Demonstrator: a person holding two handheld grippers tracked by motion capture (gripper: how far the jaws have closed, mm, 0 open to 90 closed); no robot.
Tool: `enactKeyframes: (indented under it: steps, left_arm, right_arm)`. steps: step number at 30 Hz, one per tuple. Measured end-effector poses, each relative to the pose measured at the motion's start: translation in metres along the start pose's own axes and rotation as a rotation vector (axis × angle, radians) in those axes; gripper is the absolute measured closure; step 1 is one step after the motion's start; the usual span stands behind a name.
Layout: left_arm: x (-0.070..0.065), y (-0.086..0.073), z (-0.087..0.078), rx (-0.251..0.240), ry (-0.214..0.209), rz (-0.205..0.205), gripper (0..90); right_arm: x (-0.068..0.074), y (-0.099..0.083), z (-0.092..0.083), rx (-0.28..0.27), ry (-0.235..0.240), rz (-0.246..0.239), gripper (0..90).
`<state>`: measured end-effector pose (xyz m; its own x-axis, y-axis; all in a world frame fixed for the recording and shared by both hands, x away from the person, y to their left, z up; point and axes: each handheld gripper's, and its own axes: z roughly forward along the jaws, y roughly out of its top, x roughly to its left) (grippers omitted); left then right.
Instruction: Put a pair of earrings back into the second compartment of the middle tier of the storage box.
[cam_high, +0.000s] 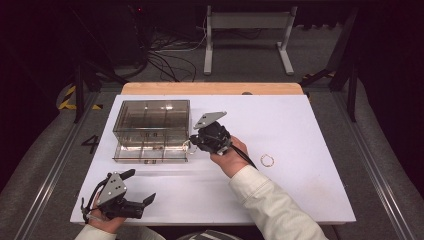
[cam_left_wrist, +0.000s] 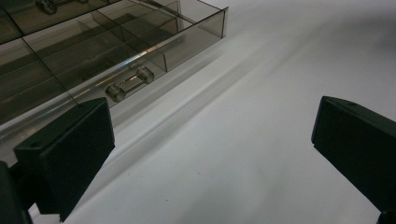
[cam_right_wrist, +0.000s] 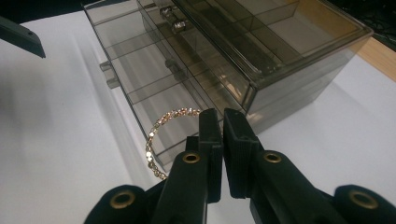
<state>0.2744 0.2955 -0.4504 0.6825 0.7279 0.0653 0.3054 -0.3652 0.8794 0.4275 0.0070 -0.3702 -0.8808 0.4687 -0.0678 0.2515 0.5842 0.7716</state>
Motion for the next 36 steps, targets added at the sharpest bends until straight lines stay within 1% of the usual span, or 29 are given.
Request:
enactKeyframes:
  steps: [7,13,21,29,36]
  left_arm:
    - [0.000,0.001,0.001,-0.009,-0.007,0.005,0.2]
    - [0.001,0.001,0.001,-0.013,-0.012,0.002,0.2]
    - [0.001,0.002,0.001,-0.013,-0.019,0.002,0.2]
    - [0.002,0.003,0.000,-0.023,-0.019,-0.001,0.2]
    - [0.002,0.003,0.001,-0.027,-0.025,-0.004,0.2]
  right_arm:
    - [0.007,0.012,0.013,0.002,0.007,-0.003,87.1]
    - [0.014,0.021,0.023,0.001,0.012,-0.026,87.1]
    - [0.017,0.026,0.035,-0.002,0.015,-0.009,87.1]
    - [0.022,0.032,0.051,-0.006,0.021,-0.012,87.1]
    - [0.025,0.037,0.064,0.004,0.023,-0.014,87.1]
